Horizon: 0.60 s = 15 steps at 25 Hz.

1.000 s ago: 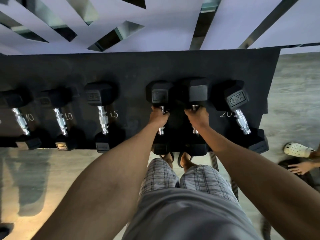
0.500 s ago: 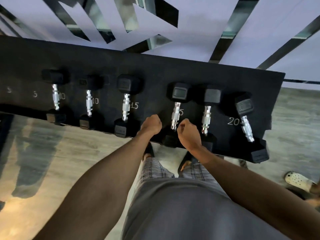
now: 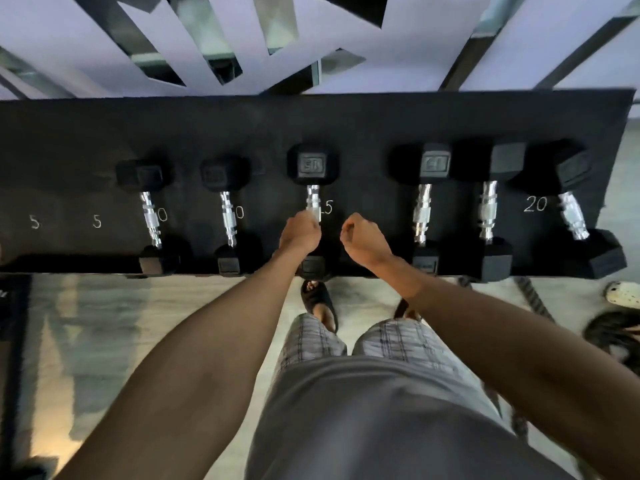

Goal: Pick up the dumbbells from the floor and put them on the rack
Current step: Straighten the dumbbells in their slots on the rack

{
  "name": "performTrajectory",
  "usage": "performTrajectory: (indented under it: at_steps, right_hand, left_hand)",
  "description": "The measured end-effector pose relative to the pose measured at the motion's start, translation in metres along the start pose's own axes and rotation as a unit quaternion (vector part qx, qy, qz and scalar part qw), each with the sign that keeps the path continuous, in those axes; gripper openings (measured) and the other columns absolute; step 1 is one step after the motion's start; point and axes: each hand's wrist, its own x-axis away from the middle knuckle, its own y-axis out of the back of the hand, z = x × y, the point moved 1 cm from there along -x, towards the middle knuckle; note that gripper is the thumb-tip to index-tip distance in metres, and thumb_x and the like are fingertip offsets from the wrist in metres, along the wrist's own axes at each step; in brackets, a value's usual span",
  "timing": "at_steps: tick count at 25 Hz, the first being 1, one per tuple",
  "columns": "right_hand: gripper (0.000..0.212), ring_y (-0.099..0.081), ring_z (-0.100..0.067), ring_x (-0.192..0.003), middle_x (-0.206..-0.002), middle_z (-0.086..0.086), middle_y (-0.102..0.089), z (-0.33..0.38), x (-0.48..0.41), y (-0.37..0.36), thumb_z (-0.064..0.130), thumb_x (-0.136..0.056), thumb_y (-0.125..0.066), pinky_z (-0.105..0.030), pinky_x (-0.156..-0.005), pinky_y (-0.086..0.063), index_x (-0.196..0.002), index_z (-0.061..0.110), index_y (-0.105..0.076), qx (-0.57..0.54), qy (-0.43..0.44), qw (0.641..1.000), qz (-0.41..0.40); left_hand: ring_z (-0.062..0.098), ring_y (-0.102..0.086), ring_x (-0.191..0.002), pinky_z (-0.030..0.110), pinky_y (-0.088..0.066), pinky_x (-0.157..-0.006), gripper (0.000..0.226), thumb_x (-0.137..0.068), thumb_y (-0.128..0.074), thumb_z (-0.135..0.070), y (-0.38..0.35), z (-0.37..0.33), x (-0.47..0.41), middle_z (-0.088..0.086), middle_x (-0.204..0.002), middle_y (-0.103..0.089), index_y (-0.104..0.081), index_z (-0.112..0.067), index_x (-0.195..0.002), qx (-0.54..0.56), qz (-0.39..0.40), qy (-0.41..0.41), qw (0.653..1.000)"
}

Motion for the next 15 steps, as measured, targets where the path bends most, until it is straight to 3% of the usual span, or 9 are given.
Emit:
performTrajectory:
  at_steps: [3,6,8,10,15]
  right_hand:
    - [0.035,-0.063,-0.029,-0.108,-0.110,-0.013,-0.069,0.017,-0.018,-0.028,0.025,-0.089,-0.060,-0.039,-0.093,-0.050,-0.119,0.006,-0.056,-0.030,-0.046,0.998,0.032]
    - [0.033,-0.066,-0.025,-0.097,-0.102,-0.008,-0.070,0.029,-0.034,-0.052,0.023,-0.085,-0.068,-0.031,-0.077,-0.048,-0.112,0.006,-0.057,-0.092,-0.100,0.990,0.045]
    - [0.025,-0.065,-0.022,-0.093,-0.100,-0.008,-0.069,0.033,-0.045,-0.063,0.020,-0.088,-0.065,-0.028,-0.072,-0.044,-0.108,0.006,-0.057,-0.131,-0.121,0.983,0.037]
    - [0.030,-0.062,-0.019,-0.092,-0.106,-0.007,-0.066,0.035,-0.050,-0.068,0.017,-0.090,-0.064,-0.027,-0.074,-0.043,-0.117,0.006,-0.056,-0.146,-0.126,0.980,0.036]
    - [0.031,-0.060,-0.015,-0.088,-0.106,-0.005,-0.066,0.038,-0.053,-0.073,0.016,-0.091,-0.064,-0.018,-0.068,-0.042,-0.119,0.007,-0.055,-0.131,-0.120,0.984,0.021]
  left_hand:
    - [0.024,-0.062,-0.109,0.029,-0.047,-0.083,0.029,-0.092,-0.056,-0.025,0.014,0.015,-0.020,0.007,-0.118,-0.064,-0.060,-0.011,-0.117,0.067,0.001,0.019,0.998]
    - [0.019,-0.061,-0.112,0.026,-0.045,-0.090,0.047,-0.090,-0.062,-0.032,0.016,0.013,-0.041,0.003,-0.123,-0.063,-0.054,-0.012,-0.131,0.183,0.045,0.019,0.982]
    - [0.014,-0.058,-0.102,0.024,-0.043,-0.085,0.041,-0.092,-0.061,-0.031,0.012,0.008,-0.055,-0.001,-0.112,-0.060,-0.057,-0.010,-0.127,0.219,0.069,0.008,0.973]
    - [0.014,-0.057,-0.096,0.024,-0.043,-0.080,0.032,-0.093,-0.060,-0.027,0.009,0.003,-0.063,0.001,-0.105,-0.060,-0.061,-0.009,-0.119,0.237,0.081,-0.001,0.968]
    - [0.021,-0.064,-0.100,0.028,-0.050,-0.088,0.027,-0.092,-0.060,-0.023,0.010,0.001,-0.076,0.007,-0.114,-0.068,-0.062,-0.008,-0.115,0.225,0.082,-0.001,0.971]
